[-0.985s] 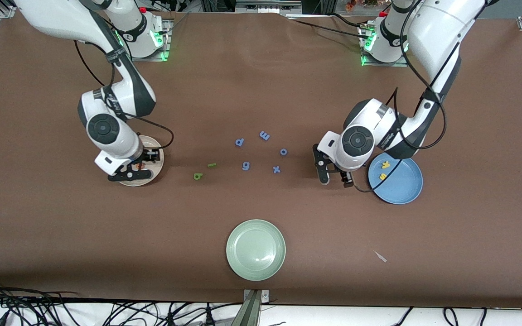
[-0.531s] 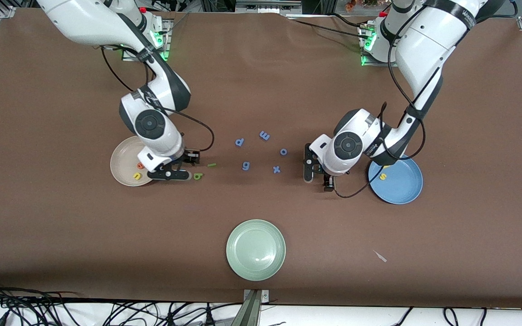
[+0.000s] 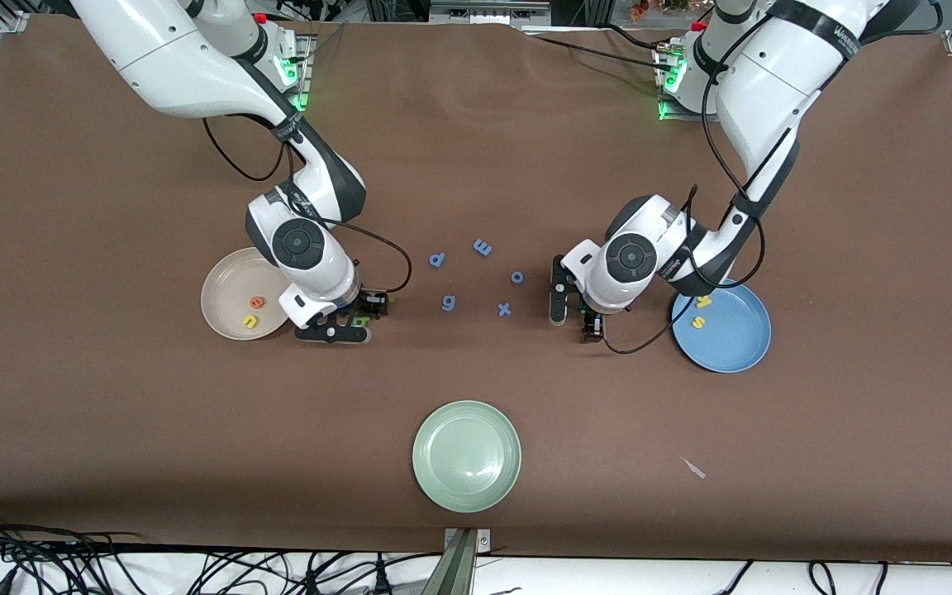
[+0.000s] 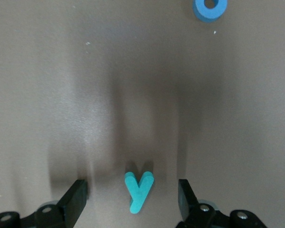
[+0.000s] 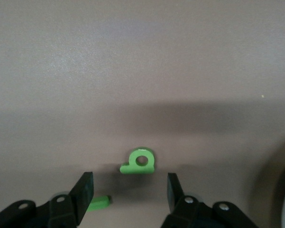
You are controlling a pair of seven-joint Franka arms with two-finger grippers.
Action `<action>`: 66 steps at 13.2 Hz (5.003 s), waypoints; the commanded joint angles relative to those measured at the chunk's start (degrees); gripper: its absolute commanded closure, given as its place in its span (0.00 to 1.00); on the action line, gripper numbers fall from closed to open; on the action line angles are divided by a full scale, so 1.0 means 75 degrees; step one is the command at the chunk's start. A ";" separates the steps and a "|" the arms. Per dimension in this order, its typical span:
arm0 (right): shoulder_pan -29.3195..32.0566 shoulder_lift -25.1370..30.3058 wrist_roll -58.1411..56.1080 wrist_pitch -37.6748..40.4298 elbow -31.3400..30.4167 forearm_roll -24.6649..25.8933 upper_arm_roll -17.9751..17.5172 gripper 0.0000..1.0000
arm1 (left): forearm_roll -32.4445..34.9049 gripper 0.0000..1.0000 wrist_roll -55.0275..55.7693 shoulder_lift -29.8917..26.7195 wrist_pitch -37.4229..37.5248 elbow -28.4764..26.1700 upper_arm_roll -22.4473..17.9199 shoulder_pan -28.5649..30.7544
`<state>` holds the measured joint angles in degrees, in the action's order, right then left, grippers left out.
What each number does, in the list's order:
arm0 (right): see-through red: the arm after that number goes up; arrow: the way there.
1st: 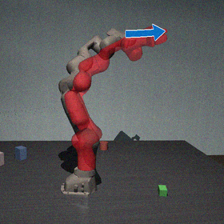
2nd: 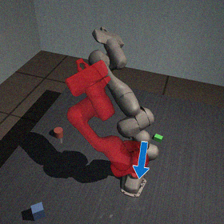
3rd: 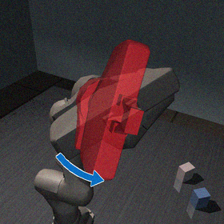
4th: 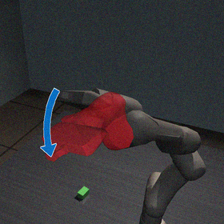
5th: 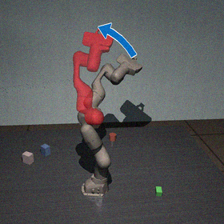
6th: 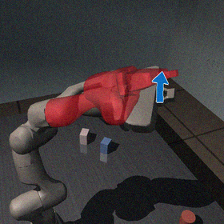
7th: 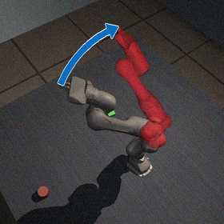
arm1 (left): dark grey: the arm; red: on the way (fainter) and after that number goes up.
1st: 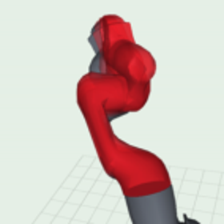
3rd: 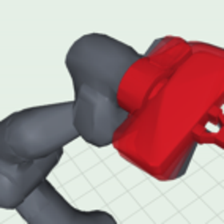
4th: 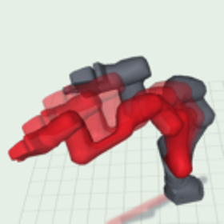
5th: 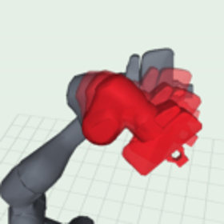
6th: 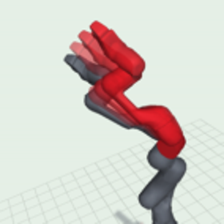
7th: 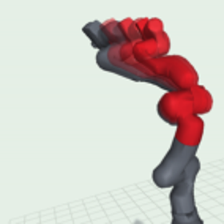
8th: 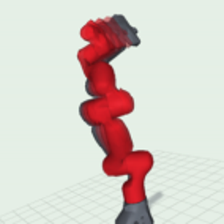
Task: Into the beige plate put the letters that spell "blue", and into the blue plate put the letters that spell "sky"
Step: 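Grasp teal y with the left gripper and green b with the right, then drop y in the blue plate and b in the white plate, then grasp the green bar l with the right gripper while the left gripper withdraws, then place the green l in the white plate with the right gripper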
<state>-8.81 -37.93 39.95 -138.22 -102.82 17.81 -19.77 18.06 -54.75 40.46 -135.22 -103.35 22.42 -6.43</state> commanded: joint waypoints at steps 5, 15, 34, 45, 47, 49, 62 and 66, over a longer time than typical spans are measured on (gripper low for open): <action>-0.0032 -0.0298 0.0204 -0.0438 0.0011 0.0579 0.0023 0.30 | 0.0182 0.63 -0.0106 -0.0121 -0.0123 -0.0165 0.0022 0.0014; -0.0009 -0.0158 0.0041 -0.0415 -0.0130 0.0649 0.0082 0.80 | 0.0171 0.85 -0.0141 -0.0496 -0.0123 -0.0165 0.0034 0.0224; 0.0706 0.2400 -0.1559 0.0593 -0.2336 -0.0241 0.0296 0.28 | -0.0111 0.62 -0.2954 -0.1106 0.1518 -0.0259 0.0022 0.3236; -0.0055 0.0441 -0.0404 -0.0145 -0.0575 0.0298 -0.0563 0.22 | -0.1493 0.00 -0.0862 -0.1153 0.5018 0.2036 0.0560 0.3096; -0.0055 0.0289 -0.0534 -0.0343 -0.0575 0.0402 -0.0563 0.22 | -0.1494 0.00 0.0380 -0.1153 0.5675 0.2586 0.0865 0.3096; -0.0055 0.0078 -0.0522 -0.0637 -0.0575 0.0590 -0.0563 0.22 | -0.1668 0.00 0.1669 -0.1176 0.6179 0.2939 0.1053 0.3130; -0.0044 -0.0181 -0.0615 -0.0942 -0.0681 0.1048 -0.0493 0.69 | -0.2525 0.00 0.5847 -0.4152 0.6628 0.2085 -0.0955 0.1741; -0.0032 -0.0087 -0.0768 -0.0907 -0.0657 0.1024 -0.0446 0.73 | -0.2560 0.00 0.6418 -0.4818 0.5320 0.1046 -0.2121 0.1150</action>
<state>-9.25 -38.43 35.42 -144.75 -108.10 24.93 -23.42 0.60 -10.35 9.13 -89.11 -88.27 8.84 3.65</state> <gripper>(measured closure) 0.639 0.000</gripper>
